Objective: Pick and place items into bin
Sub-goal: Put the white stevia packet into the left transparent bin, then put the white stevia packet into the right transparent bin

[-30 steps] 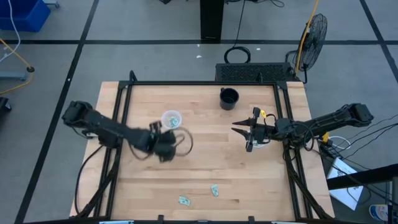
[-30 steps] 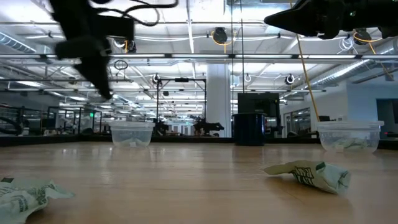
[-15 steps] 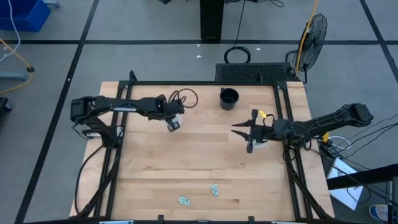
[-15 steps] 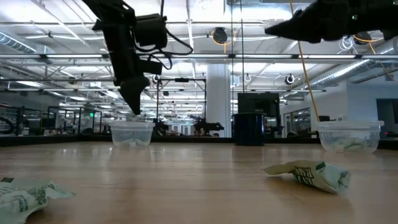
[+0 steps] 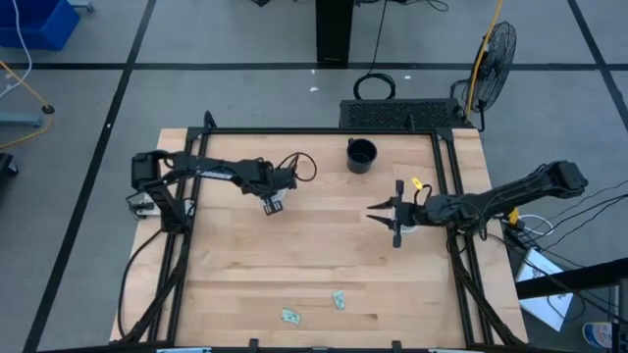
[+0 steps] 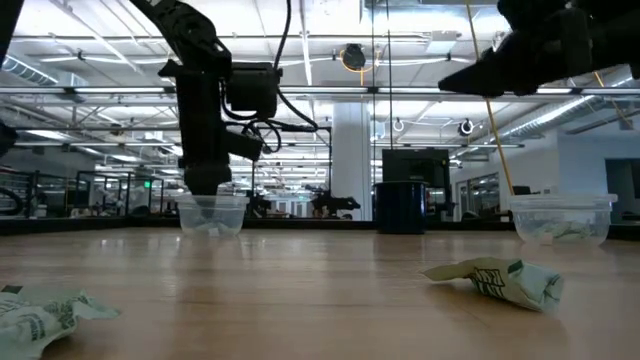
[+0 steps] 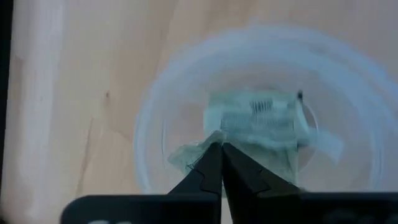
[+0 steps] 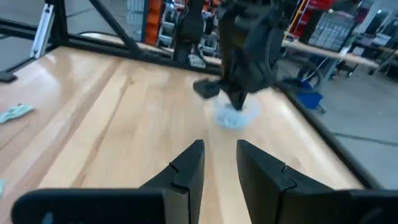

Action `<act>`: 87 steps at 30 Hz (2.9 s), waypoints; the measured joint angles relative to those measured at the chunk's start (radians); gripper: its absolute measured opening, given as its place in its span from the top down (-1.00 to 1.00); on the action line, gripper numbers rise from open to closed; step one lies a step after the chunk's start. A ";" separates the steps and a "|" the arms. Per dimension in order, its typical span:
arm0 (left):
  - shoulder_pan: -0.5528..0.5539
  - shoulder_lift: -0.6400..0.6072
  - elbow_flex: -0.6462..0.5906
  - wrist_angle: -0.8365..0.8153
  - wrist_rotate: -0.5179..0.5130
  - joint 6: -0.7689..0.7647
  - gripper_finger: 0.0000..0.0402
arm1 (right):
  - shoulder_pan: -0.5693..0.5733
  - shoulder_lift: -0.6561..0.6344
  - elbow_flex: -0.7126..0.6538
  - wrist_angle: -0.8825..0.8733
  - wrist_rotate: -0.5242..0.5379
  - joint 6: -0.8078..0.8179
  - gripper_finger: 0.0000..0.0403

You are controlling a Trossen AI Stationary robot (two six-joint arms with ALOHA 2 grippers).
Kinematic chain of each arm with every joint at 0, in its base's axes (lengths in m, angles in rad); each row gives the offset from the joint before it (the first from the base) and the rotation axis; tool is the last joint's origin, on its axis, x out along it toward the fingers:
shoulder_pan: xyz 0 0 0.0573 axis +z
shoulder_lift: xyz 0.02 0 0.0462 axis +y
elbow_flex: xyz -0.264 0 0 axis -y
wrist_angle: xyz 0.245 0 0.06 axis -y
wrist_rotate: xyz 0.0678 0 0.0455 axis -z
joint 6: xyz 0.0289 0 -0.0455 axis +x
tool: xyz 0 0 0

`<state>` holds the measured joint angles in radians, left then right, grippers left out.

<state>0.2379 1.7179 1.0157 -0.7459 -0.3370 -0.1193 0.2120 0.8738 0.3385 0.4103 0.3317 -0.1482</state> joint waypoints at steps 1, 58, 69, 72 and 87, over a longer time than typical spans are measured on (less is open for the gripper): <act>-0.001 -0.002 0.000 -0.009 0.000 -0.002 0.91 | 0.001 0.000 -0.013 0.014 0.000 0.011 0.56; -0.297 -0.011 0.430 -0.116 -0.001 -0.017 0.40 | 0.497 1.054 0.626 0.326 0.015 0.317 0.14; -0.342 -0.011 0.430 -0.126 -0.001 -0.020 0.40 | 0.524 1.113 0.732 -0.071 0.248 0.516 0.14; -0.348 -0.011 0.430 -0.126 -0.001 -0.014 0.40 | 0.528 1.113 0.732 -0.124 0.246 0.611 0.14; -0.351 -0.011 0.430 -0.125 -0.004 -0.010 0.40 | 0.535 1.113 0.731 -0.320 0.243 0.750 0.21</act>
<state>-0.1127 1.7069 1.4456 -0.8707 -0.3408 -0.1295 0.7473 1.9869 1.0695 0.0900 0.5746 0.6013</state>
